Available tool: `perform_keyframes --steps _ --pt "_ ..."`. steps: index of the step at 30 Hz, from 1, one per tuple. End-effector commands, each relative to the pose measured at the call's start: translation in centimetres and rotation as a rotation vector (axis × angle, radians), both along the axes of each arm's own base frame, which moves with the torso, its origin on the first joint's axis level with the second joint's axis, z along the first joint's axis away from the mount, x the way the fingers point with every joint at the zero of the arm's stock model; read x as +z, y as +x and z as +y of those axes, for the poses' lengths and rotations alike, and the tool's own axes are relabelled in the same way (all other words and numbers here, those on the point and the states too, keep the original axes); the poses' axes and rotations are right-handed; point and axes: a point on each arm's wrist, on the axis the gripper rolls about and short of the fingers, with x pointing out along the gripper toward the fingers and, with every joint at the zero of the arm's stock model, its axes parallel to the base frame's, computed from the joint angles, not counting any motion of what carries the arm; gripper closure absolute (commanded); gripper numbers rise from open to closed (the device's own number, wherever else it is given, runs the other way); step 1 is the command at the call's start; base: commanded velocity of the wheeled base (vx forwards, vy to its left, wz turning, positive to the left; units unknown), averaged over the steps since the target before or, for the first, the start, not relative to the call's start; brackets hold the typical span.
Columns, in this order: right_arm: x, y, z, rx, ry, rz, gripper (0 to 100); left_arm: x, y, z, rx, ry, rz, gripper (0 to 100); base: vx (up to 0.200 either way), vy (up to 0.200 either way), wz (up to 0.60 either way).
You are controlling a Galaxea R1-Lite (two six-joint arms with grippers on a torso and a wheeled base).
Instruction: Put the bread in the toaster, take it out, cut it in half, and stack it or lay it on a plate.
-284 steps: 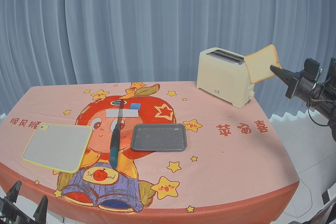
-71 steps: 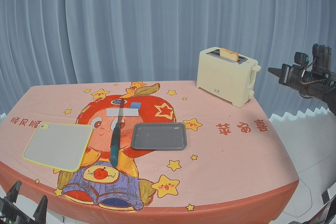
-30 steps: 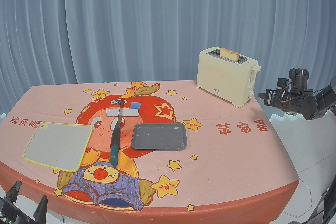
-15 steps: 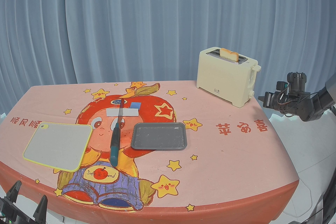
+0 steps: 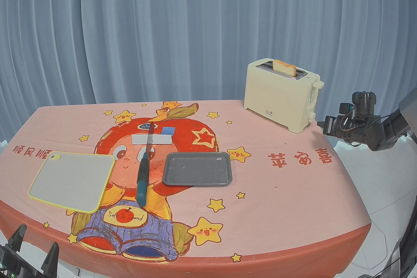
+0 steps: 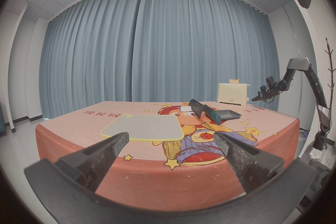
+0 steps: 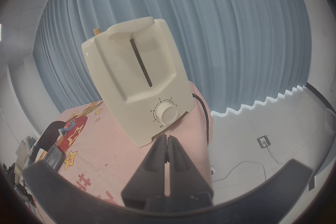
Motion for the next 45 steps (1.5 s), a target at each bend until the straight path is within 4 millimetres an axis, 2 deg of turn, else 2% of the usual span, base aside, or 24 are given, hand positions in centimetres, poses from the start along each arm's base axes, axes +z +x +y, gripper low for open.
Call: perform_keyframes --steps 1,10,18,27,45 --pt "-0.5 0.3 0.0 0.000 -0.001 0.003 100 -0.5 0.1 0.0 0.000 0.001 0.016 0 0.000 0.000 0.00" --pt "-1.7 1.0 0.6 0.006 -0.005 0.022 100 -0.5 0.1 0.0 0.000 0.001 0.016 0 0.000 0.000 0.00" --pt "-1.8 1.4 1.1 0.012 0.005 0.019 100 -0.5 0.1 0.0 0.000 0.001 0.018 0 0.000 0.000 0.00" --pt "-2.6 2.4 0.7 -0.002 0.015 0.022 100 -0.5 0.1 0.0 0.000 0.001 0.016 0 0.000 0.000 0.00" --pt "-2.6 3.0 0.3 -0.027 0.007 0.003 100 -0.5 0.1 0.0 0.000 0.001 0.016 0 0.000 0.000 0.00"
